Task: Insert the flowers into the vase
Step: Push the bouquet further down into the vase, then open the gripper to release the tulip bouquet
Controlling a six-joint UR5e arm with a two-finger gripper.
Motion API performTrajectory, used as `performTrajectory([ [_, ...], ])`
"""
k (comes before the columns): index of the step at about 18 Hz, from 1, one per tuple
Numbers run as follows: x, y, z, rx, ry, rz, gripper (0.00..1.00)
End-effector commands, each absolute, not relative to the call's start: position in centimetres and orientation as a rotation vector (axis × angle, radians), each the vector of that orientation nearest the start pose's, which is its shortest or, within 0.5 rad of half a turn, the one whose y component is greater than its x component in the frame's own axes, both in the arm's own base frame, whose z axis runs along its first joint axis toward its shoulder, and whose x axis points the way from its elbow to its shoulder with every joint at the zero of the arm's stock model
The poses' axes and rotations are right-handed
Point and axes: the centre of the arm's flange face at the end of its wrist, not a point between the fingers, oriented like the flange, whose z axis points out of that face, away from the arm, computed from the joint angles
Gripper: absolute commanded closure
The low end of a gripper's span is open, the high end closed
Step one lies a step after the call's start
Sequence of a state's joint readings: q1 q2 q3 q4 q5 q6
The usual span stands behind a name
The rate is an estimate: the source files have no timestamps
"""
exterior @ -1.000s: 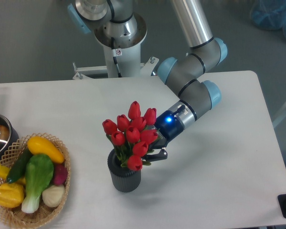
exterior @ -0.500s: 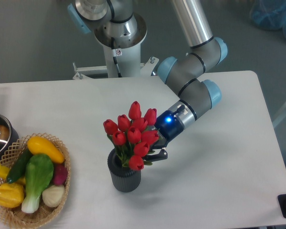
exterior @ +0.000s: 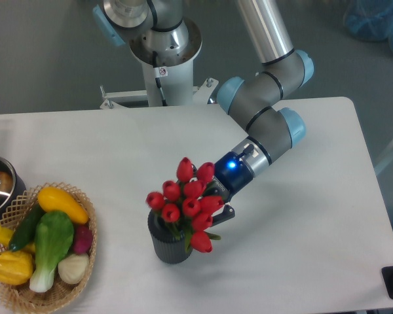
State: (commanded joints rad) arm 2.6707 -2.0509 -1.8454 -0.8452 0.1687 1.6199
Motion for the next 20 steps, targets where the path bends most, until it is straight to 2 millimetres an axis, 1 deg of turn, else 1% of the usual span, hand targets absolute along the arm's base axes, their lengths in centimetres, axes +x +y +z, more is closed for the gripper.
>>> performTrajectory([
  [2,-41.2,47.1,25.1,-1.697,0.431,-0.335,0.38],
  [5,-41.2,47.1,25.1,-1.697,0.432,-0.334,0.32],
  [7,-41.2,47.1,25.1,-1.697,0.432,-0.334,0.30],
  [9,-41.2,47.1,25.1,-1.697,0.432,-0.334,0.22],
  [11,-41.3,47.0,25.2,-1.697,0.432,-0.332,0.05],
  [12,-41.3,47.0,25.3,-1.697,0.433,-0.331,0.01],
  [15,-41.3,46.9,25.8,-1.705,0.442,-0.319,0.00],
  [18,-41.2,46.4,26.4,-1.809,0.486,-0.279,0.00],
  [20,-41.1,46.0,26.7,-1.843,0.486,-0.270,0.00],
])
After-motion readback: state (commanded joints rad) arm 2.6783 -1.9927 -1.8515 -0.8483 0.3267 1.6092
